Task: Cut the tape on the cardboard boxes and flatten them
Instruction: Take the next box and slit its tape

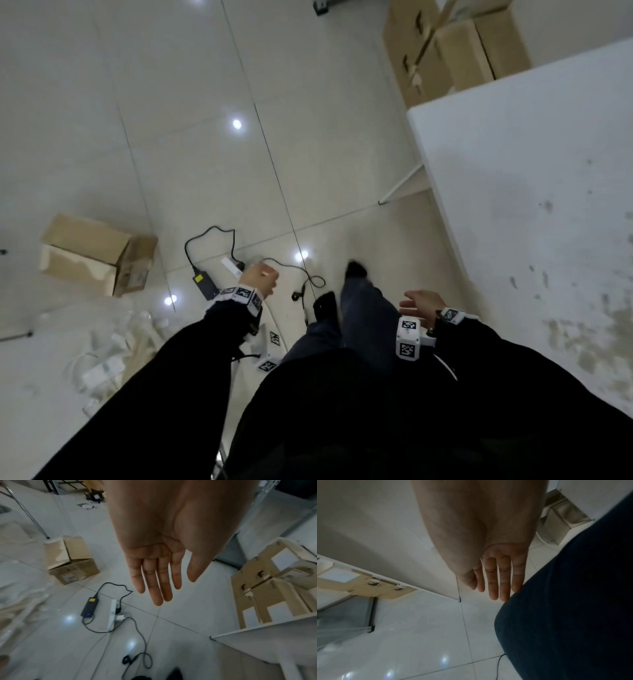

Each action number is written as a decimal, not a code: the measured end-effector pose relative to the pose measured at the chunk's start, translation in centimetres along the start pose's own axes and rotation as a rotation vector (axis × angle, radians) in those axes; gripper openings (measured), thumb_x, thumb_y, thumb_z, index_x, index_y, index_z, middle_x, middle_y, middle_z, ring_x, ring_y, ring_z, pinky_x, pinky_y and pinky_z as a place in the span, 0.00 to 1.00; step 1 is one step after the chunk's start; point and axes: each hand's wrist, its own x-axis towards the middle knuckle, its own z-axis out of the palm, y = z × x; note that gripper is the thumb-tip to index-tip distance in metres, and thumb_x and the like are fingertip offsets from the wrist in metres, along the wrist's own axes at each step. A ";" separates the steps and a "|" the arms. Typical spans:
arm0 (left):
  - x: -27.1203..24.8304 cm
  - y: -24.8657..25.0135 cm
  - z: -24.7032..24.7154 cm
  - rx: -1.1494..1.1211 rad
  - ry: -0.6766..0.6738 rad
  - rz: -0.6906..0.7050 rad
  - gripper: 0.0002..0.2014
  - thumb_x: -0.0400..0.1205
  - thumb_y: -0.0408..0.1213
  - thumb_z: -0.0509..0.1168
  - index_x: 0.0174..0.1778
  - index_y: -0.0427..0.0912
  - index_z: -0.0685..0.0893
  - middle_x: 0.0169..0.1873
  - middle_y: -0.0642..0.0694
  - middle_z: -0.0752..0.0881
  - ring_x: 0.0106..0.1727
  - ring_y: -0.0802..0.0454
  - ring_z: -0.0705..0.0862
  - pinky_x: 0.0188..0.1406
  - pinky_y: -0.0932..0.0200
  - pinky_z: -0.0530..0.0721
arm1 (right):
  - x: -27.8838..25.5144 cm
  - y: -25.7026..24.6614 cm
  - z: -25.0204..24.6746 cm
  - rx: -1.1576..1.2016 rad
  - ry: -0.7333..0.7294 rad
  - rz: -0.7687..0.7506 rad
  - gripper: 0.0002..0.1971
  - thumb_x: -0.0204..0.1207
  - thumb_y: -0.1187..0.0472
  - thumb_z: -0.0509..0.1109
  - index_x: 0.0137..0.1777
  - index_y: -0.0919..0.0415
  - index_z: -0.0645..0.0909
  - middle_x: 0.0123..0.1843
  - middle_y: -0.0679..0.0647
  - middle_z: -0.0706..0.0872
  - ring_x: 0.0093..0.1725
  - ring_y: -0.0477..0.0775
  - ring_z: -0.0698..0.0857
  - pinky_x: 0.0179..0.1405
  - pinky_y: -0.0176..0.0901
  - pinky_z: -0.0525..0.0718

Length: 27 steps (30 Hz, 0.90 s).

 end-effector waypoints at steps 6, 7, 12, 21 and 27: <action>6.1 8.4 -3.8 0.003 -0.076 -0.008 0.06 0.84 0.32 0.61 0.52 0.34 0.80 0.30 0.44 0.82 0.28 0.48 0.80 0.45 0.50 0.84 | 2.5 -12.6 4.3 -0.007 -0.048 0.038 0.13 0.85 0.65 0.57 0.63 0.72 0.75 0.59 0.66 0.82 0.41 0.59 0.81 0.27 0.44 0.71; 6.8 9.5 -5.1 0.003 -0.062 -0.015 0.07 0.84 0.31 0.61 0.54 0.32 0.80 0.29 0.44 0.81 0.27 0.48 0.79 0.39 0.52 0.83 | 2.3 -15.4 5.0 -0.003 -0.062 0.018 0.12 0.85 0.65 0.57 0.62 0.70 0.75 0.55 0.65 0.83 0.38 0.57 0.80 0.26 0.42 0.71; 11.2 15.6 -13.1 -0.003 0.007 -0.100 0.08 0.86 0.31 0.60 0.56 0.32 0.79 0.29 0.43 0.80 0.24 0.52 0.79 0.09 0.73 0.69 | 1.9 -29.3 8.7 0.033 -0.098 -0.187 0.06 0.85 0.64 0.58 0.54 0.66 0.73 0.43 0.62 0.81 0.33 0.53 0.79 0.33 0.42 0.75; 22.9 28.9 -24.9 0.079 0.043 -0.106 0.04 0.86 0.33 0.59 0.51 0.37 0.77 0.30 0.43 0.80 0.10 0.62 0.77 0.25 0.62 0.68 | 3.0 -47.0 14.0 0.011 -0.222 -0.338 0.07 0.85 0.61 0.59 0.55 0.64 0.75 0.38 0.56 0.81 0.33 0.51 0.80 0.30 0.39 0.76; 29.4 41.5 -28.7 0.303 -0.048 -0.013 0.04 0.85 0.30 0.59 0.52 0.34 0.78 0.31 0.40 0.81 0.22 0.54 0.80 0.09 0.71 0.70 | 6.2 -53.2 11.1 0.181 -0.068 -0.211 0.08 0.85 0.62 0.59 0.57 0.66 0.75 0.37 0.58 0.81 0.32 0.53 0.79 0.31 0.41 0.76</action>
